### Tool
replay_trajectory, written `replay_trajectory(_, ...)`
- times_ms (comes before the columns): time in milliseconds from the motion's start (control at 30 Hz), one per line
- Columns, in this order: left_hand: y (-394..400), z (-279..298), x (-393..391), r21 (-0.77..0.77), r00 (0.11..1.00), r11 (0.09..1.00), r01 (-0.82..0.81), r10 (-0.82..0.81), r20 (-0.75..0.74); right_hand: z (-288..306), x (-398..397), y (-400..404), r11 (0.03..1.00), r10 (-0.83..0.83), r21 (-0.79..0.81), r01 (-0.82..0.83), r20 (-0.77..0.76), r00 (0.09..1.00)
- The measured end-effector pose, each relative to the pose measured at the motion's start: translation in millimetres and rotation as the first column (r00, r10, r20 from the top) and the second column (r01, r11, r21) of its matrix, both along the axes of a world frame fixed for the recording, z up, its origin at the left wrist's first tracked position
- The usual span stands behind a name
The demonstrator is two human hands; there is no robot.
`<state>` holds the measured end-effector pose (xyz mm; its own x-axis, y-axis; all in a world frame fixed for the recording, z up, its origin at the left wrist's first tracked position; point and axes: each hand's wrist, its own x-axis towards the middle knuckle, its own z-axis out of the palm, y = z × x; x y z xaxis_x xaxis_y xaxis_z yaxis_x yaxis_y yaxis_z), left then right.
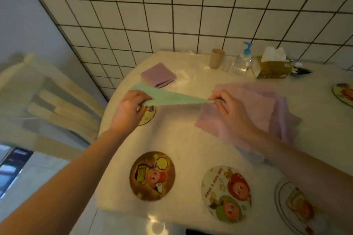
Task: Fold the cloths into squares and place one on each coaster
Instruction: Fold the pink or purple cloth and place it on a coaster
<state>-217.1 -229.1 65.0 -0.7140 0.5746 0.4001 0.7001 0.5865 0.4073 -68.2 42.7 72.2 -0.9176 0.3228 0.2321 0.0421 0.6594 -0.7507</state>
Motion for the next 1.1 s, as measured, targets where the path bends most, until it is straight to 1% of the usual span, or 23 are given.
replay_trajectory(67, -49, -33, 34, -0.061, 0.998, 0.997, 0.036, -0.033, 0.051, -25, 30, -36, 0.999, 0.045, 0.017, -0.047, 0.090, 0.995)
replay_trajectory(167, -93, -82, 79, -0.138, 0.982, 0.988, 0.075, -0.049, 0.185, -66, 69, -70, 0.997, 0.056, 0.030, -0.065, 0.241, 0.969)
replay_trajectory(233, -119, -106, 107, -0.172, 0.966, 0.981, 0.094, -0.049, 0.252, -91, 98, -92, 0.996, 0.066, 0.027, -0.081, 0.365, 0.929)
replay_trajectory(267, -129, -115, 121, -0.179, 0.962, 0.978, 0.104, -0.053, 0.268, -101, 111, -101, 0.995, 0.076, 0.031, -0.099, 0.439, 0.895)
replay_trajectory(333, -148, -130, 147, -0.199, 0.954, 0.970, 0.143, -0.081, 0.288, -119, 137, -118, 0.990, 0.078, 0.060, -0.129, 0.529, 0.845)
replay_trajectory(400, -160, -142, 166, -0.233, 0.947, 0.953, 0.192, -0.117, 0.300, -130, 158, -129, 0.990, 0.061, 0.069, -0.123, 0.578, 0.814)
replay_trajectory(500, -171, -142, 182, -0.261, 0.949, 0.942, 0.211, -0.134, 0.285, -136, 177, -137, 0.987, 0.065, 0.077, -0.144, 0.626, 0.777)
replay_trajectory(567, -177, -144, 181, -0.243, 0.941, 0.948, 0.207, -0.125, 0.314, -136, 181, -137, 0.989, 0.068, 0.061, -0.135, 0.624, 0.779)
replay_trajectory(667, -184, -140, 172, -0.230, 0.913, 0.964, 0.134, -0.030, 0.407, -133, 177, -132, 0.992, 0.065, 0.049, -0.113, 0.573, 0.817)
replay_trajectory(733, -184, -133, 161, -0.183, 0.836, 0.983, 0.015, 0.088, 0.541, -132, 164, -126, 0.997, 0.053, 0.020, -0.074, 0.510, 0.858)
replay_trajectory(833, -175, -122, 135, -0.097, 0.673, 0.973, -0.212, 0.217, 0.707, -126, 139, -113, 0.999, -0.026, -0.030, 0.043, 0.428, 0.903)
replay_trajectory(900, -165, -117, 115, -0.034, 0.572, 0.942, -0.333, 0.231, 0.787, -120, 118, -106, 0.988, -0.080, -0.093, 0.125, 0.390, 0.917)
replay_trajectory(1000, -147, -114, 86, 0.039, 0.381, 0.856, -0.516, 0.189, 0.905, -118, 79, -93, 0.959, -0.141, -0.179, 0.220, 0.370, 0.918)
replay_trajectory(1067, -136, -118, 67, 0.056, 0.312, 0.801, -0.596, 0.167, 0.935, -124, 54, -83, 0.923, -0.167, -0.259, 0.284, 0.395, 0.903)
replay_trajectory(1100, -133, -119, 63, 0.060, 0.293, 0.781, -0.622, 0.161, 0.942, -127, 47, -81, 0.906, -0.172, -0.291, 0.306, 0.408, 0.897)
